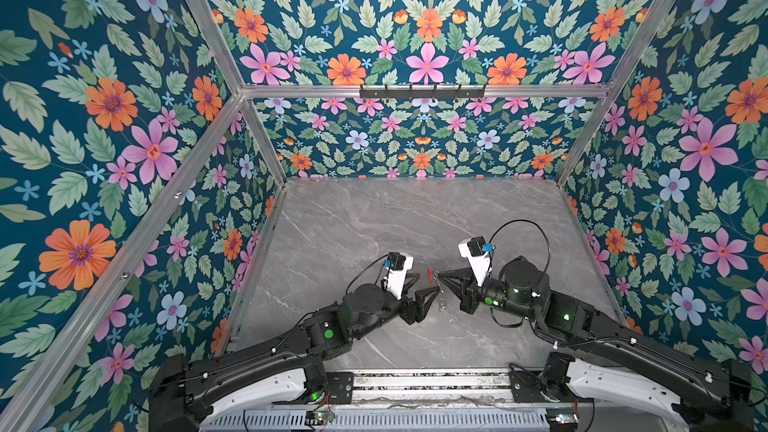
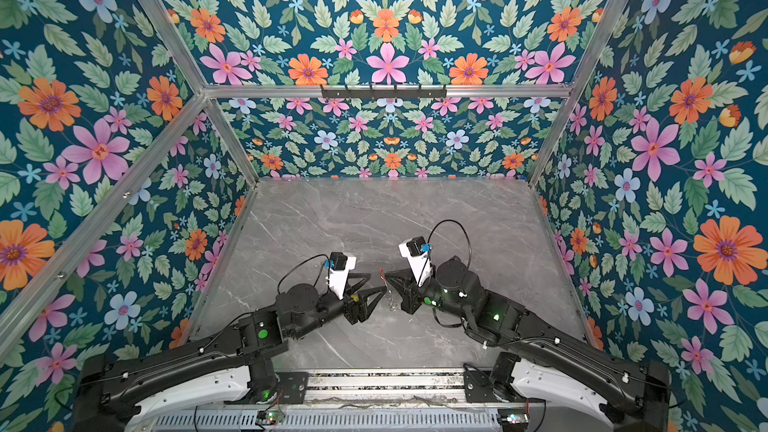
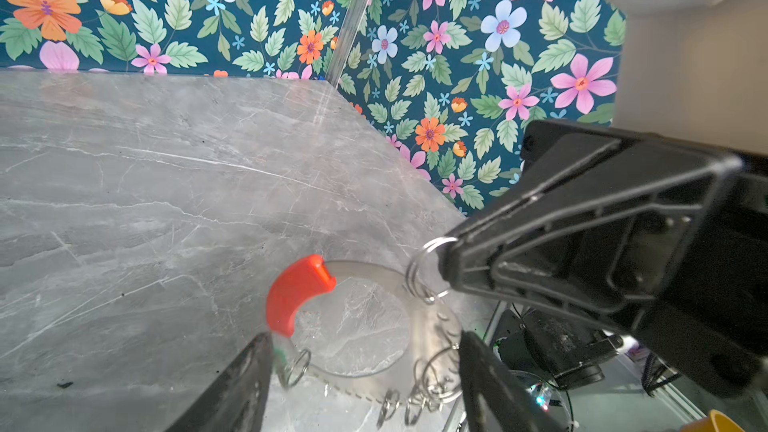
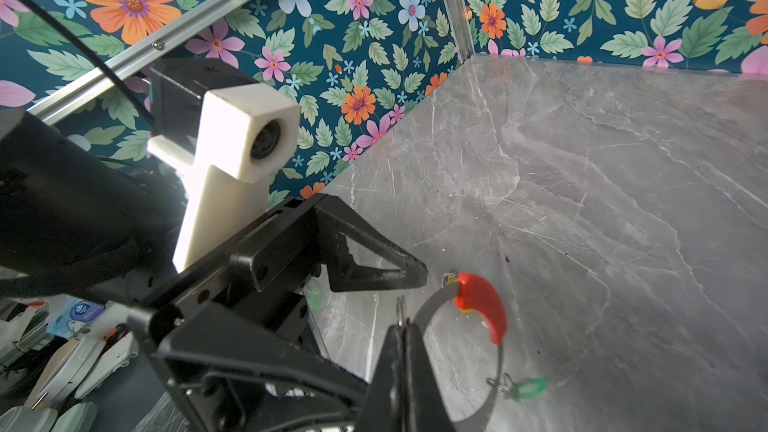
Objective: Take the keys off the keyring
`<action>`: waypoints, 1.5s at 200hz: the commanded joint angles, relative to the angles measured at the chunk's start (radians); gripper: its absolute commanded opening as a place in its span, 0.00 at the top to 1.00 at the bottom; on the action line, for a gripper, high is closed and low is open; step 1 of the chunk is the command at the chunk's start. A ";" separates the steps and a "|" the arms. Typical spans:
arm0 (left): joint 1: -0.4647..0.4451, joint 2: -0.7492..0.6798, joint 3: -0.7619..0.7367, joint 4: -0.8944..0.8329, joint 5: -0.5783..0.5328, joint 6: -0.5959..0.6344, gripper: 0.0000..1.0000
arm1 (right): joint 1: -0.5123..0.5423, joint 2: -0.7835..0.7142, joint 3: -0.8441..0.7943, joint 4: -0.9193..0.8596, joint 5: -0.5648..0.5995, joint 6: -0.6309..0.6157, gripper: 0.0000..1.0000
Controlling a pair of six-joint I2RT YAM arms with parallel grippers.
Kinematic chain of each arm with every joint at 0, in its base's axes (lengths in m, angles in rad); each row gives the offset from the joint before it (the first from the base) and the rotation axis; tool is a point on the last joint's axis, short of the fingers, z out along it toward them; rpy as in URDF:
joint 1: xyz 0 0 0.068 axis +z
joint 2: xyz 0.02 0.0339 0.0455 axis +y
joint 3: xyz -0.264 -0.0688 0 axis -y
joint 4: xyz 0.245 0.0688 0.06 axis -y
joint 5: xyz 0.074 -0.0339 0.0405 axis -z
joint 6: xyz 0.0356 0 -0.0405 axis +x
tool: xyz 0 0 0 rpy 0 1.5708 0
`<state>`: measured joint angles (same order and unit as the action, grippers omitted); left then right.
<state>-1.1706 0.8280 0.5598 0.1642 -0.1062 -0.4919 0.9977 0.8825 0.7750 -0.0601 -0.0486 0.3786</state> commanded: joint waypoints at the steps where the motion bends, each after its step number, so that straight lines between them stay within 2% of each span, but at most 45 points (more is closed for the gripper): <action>1: 0.001 -0.018 -0.001 0.029 0.000 -0.004 0.26 | 0.012 0.012 0.015 0.031 0.064 -0.013 1.00; 42: 0.000 0.015 0.014 -0.006 -0.023 -0.006 0.27 | 0.042 0.050 0.041 0.039 0.094 -0.016 1.00; 63: 0.000 0.012 0.013 -0.011 -0.036 -0.005 0.32 | 0.050 0.071 0.055 0.035 0.086 -0.018 1.00; 76: 0.000 0.001 0.008 -0.010 -0.040 0.000 0.40 | 0.055 0.073 0.058 0.039 0.081 -0.021 1.00; 87: 0.000 -0.011 0.005 -0.009 -0.040 0.000 0.52 | 0.055 0.072 0.059 0.036 0.081 -0.023 1.00; 110: 0.000 -0.026 -0.004 0.002 -0.028 0.001 0.70 | 0.056 0.071 0.063 0.034 0.068 -0.024 1.00; 147: 0.000 -0.007 0.008 0.011 -0.012 0.007 0.81 | 0.055 0.072 0.068 0.036 0.040 -0.019 1.00; 176: 0.000 0.010 0.035 -0.006 -0.052 0.002 1.00 | 0.055 0.062 0.074 0.029 0.024 -0.017 1.00; 179: 0.000 0.010 0.039 -0.009 -0.058 0.002 1.00 | 0.055 0.058 0.073 0.026 0.024 -0.017 0.99; 197: 0.000 0.006 0.066 -0.053 -0.119 -0.037 1.00 | 0.055 0.027 0.076 -0.019 0.043 -0.038 0.68; 208: 0.000 0.006 0.093 -0.101 -0.156 -0.064 1.00 | 0.045 0.000 0.072 -0.049 0.047 -0.052 0.60; 240: 0.000 -0.007 0.178 -0.231 -0.226 -0.124 1.00 | 0.000 -0.112 0.004 -0.076 0.031 -0.045 0.51; 300: 0.000 -0.032 0.289 -0.299 -0.216 -0.134 1.00 | -0.001 -0.134 -0.102 -0.056 -0.075 -0.119 0.50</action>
<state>-1.1713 0.7963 0.8120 -0.0990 -0.3126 -0.6209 0.9962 0.7395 0.6941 -0.1371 -0.0769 0.3050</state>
